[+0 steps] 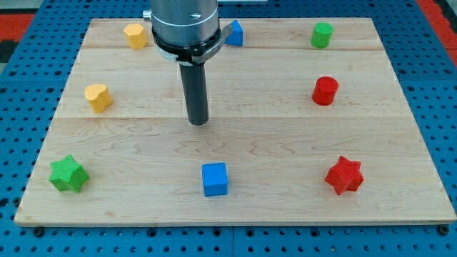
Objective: Place your arm parallel left to the red circle
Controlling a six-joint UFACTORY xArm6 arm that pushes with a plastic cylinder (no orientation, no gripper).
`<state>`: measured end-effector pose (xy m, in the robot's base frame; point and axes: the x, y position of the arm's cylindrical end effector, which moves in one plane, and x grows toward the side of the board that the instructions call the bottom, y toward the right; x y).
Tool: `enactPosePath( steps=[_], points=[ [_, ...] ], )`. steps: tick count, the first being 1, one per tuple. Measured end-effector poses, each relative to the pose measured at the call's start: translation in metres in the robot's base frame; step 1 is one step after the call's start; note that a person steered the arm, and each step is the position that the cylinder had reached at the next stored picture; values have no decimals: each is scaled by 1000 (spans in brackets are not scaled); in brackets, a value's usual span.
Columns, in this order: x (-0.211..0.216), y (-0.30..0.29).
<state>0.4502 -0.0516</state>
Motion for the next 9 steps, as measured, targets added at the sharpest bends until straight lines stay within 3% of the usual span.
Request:
enactPosePath(
  steps=[4,7,8,9],
  points=[
    [-2,0],
    [-66,-24],
    [-71,-8],
    [-67,50]
  ],
)
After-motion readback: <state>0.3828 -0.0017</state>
